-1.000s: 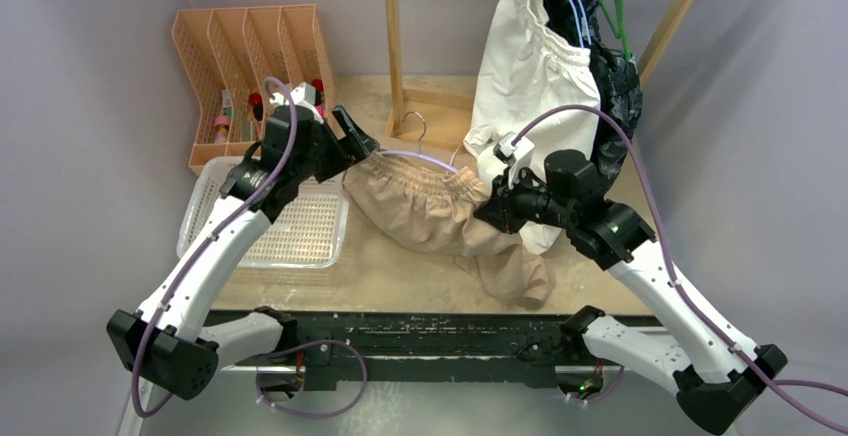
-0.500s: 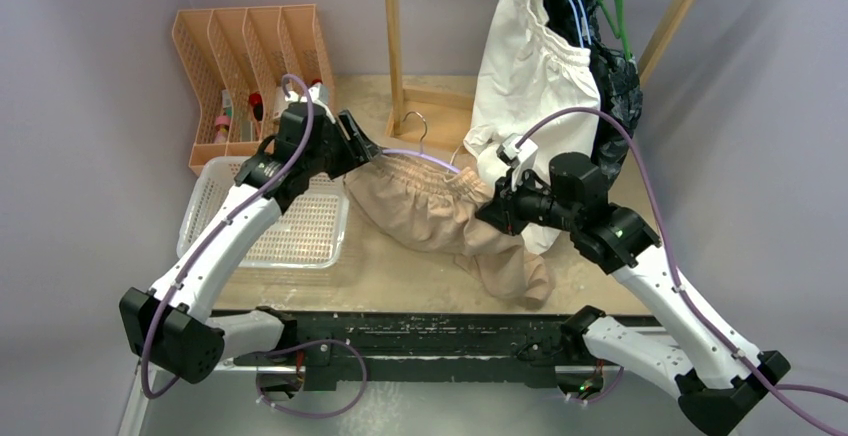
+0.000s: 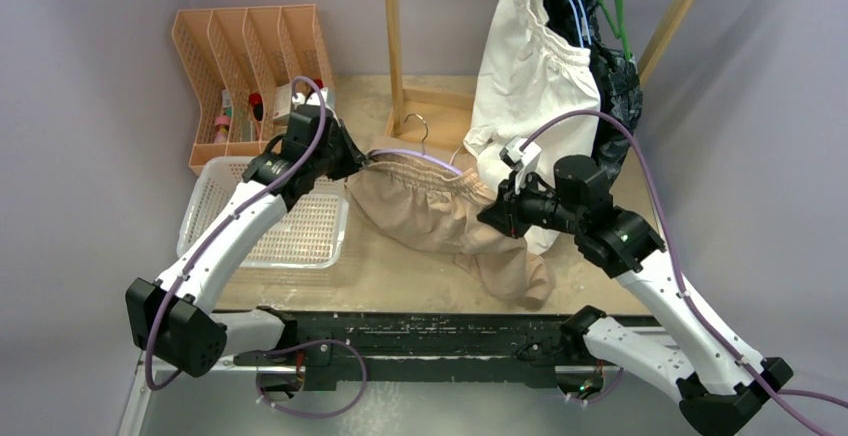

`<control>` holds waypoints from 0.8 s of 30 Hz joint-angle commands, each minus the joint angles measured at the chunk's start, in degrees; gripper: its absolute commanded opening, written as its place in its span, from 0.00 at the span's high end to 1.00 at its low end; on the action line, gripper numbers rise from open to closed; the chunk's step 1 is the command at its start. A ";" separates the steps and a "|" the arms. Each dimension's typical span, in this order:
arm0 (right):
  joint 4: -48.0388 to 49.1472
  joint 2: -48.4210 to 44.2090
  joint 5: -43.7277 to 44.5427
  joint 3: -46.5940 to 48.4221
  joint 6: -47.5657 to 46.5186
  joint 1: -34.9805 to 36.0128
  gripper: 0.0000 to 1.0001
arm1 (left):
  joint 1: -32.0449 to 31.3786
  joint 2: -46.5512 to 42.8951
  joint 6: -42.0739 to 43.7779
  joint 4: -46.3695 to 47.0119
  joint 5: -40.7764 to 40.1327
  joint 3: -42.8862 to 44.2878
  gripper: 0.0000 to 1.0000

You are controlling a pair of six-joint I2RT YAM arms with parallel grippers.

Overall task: Remove the shorts from the hanger
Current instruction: Pick up the hanger from the clothes rod, then remove the shorts from the hanger.

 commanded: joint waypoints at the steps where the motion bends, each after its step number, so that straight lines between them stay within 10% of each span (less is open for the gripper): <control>1: 4.09 -2.30 -1.83 1.57 -0.77 0.08 1.00 | -0.10 1.33 4.04 -1.34 -6.21 1.79 1.00; 24: 3.12 -12.07 -0.77 0.71 1.21 0.08 1.00 | -0.05 7.96 4.02 -4.52 -22.97 6.51 1.00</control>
